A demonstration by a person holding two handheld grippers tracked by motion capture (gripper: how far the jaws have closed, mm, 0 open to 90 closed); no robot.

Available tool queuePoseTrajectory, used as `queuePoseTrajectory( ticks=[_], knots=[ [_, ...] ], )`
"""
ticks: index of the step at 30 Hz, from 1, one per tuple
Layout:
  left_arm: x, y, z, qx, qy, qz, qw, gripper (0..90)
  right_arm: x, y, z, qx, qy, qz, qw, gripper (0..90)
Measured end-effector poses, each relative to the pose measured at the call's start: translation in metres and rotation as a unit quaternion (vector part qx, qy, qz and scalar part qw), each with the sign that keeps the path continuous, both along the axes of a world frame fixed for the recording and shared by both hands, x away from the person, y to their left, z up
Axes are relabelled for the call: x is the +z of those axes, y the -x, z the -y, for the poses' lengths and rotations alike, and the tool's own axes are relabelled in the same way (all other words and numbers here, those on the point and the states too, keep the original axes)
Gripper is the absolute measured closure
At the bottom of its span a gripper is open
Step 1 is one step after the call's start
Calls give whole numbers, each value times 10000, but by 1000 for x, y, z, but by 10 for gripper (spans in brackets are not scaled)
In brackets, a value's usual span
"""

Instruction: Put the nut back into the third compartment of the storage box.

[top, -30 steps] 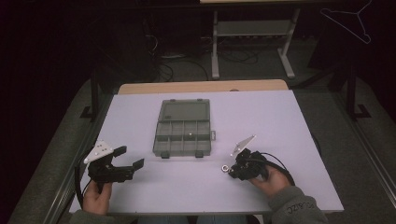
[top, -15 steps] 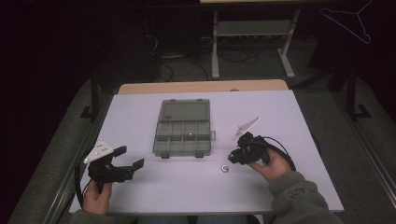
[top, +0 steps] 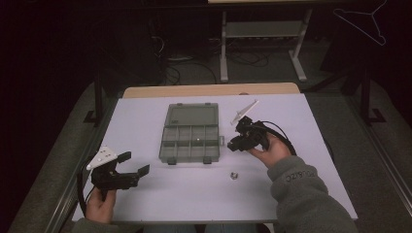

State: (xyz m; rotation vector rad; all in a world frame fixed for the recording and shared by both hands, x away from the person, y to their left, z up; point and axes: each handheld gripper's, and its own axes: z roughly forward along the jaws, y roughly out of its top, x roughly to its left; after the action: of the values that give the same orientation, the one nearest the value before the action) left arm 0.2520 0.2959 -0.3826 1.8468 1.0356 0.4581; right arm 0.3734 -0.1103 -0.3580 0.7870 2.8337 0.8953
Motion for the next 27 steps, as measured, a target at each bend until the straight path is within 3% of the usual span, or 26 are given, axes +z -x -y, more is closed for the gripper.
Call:
queuePoseTrajectory(
  ticks=[18, 27],
  knots=[
    [0, 0, -1, -15, -19, -4, 10000, 128, 21, -40, -34, 58, -94, 60, 9999, 693],
    [0, 0, -1, -6, 5, 3, 10000, 128, 23, -56, -55, 112, -101, 46, 9999, 693]
  ],
)
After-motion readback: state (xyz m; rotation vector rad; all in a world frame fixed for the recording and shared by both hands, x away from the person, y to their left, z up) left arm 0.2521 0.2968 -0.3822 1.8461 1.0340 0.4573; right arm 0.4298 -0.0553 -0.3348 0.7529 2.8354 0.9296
